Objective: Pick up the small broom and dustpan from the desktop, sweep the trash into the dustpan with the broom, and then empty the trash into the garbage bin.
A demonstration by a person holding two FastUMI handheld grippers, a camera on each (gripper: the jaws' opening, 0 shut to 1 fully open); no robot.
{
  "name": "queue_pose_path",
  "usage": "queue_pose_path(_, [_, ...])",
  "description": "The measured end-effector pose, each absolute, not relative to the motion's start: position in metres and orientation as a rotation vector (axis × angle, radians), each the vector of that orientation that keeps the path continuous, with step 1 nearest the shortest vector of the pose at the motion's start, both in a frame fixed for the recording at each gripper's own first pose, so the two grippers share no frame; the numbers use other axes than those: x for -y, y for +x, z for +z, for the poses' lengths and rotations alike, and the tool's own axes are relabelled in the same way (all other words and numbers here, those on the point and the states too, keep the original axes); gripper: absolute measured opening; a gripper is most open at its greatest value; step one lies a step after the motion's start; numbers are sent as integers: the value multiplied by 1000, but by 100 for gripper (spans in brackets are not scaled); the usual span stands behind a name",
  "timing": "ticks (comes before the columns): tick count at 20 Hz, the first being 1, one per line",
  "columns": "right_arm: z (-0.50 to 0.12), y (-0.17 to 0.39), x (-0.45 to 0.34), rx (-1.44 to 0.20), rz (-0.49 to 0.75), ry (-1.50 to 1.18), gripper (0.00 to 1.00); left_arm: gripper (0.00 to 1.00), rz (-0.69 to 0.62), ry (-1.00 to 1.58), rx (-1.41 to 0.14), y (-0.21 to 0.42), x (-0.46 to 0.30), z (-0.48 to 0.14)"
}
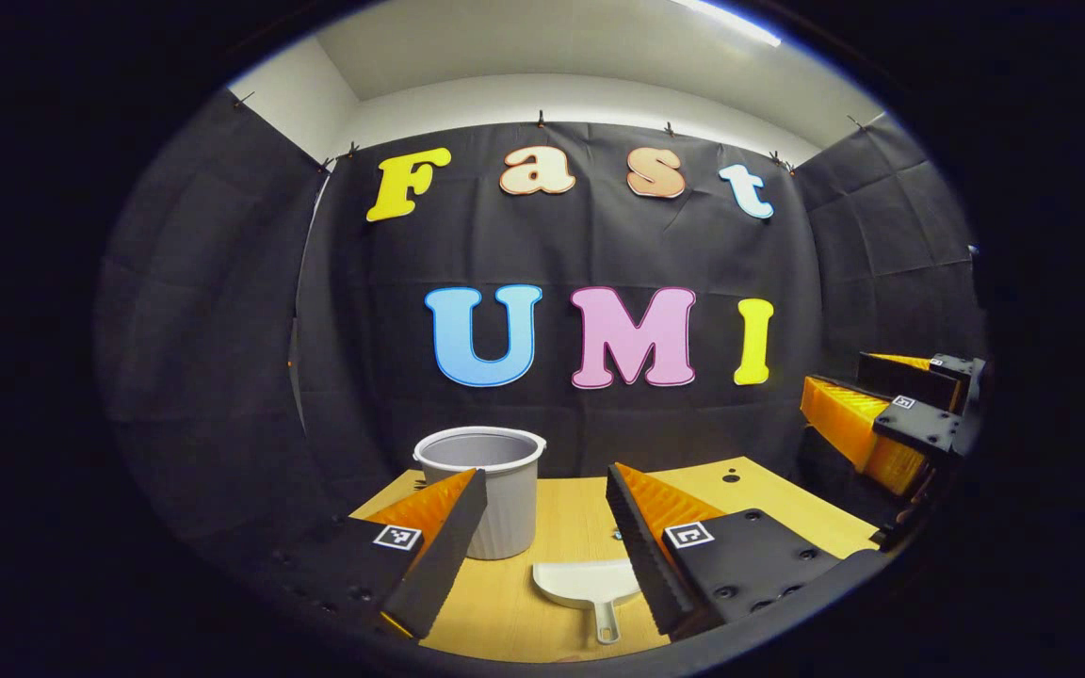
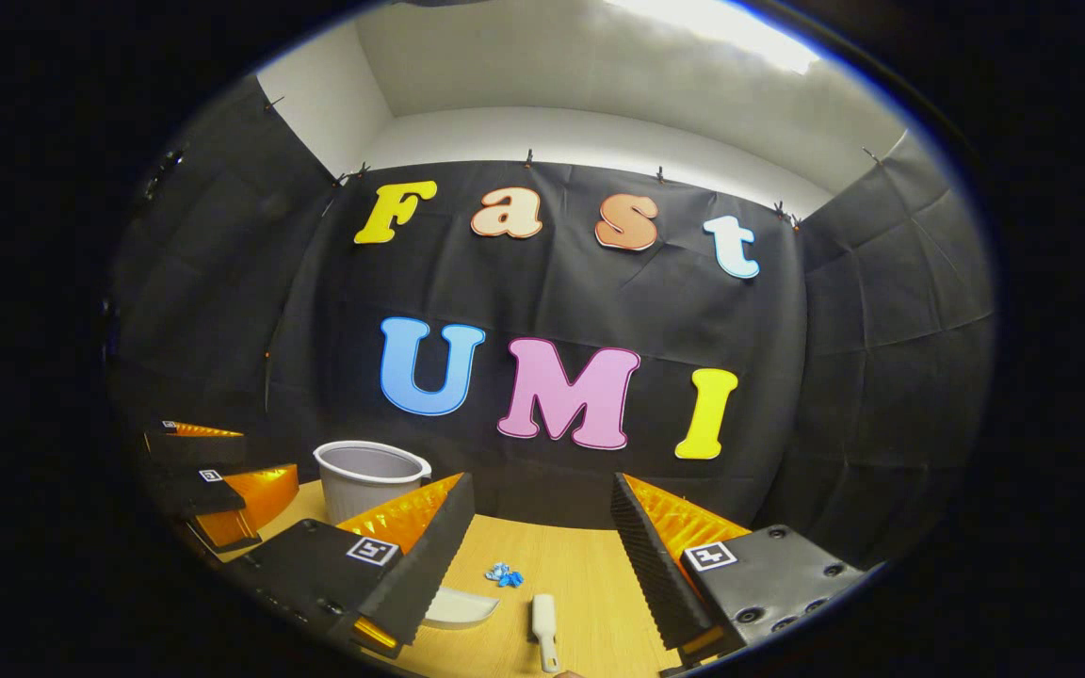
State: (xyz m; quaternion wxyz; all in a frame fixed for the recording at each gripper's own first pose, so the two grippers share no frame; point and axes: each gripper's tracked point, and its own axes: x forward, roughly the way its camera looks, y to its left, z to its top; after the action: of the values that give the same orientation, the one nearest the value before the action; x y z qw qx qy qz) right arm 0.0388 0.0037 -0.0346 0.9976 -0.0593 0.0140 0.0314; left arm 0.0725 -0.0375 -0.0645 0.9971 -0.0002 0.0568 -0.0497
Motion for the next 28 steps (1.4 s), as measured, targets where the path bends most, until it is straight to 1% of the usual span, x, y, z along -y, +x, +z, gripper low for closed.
queue_pose_path(5, [-30,51,12,-19,39,-107,94,76,-113,7,-98,87,50,-58])
queue_pose_path(7, [-31,58,19,-21,31,-108,95,76,-129,5,-107,92,58,-59])
queue_pose_path(12, [-36,70,34,-35,24,-101,95,76,-143,-44,-158,109,72,-67])
queue_pose_path(15, [-37,76,44,-40,20,-99,95,76,-151,-56,-220,120,82,-80])
queue_pose_path(16, [-37,78,48,-36,19,-100,94,76,-154,-59,-242,123,86,-86])
queue_pose_path(20, [-41,89,61,-34,21,-109,94,77,-165,-72,-432,129,100,-139])
queue_pose_path(25, [-53,98,82,-57,16,-97,94,76,-141,-48,-684,125,108,-217])
queue_pose_path(26, [-56,99,87,-59,13,-102,94,77,-141,-40,-754,122,110,-235])
queue_pose_path(27, [-59,98,92,-61,10,-107,95,77,-141,-32,-857,110,112,-249])
queue_pose_path(28, [-61,99,96,-61,9,-111,94,76,-130,-28,-915,105,113,-261])
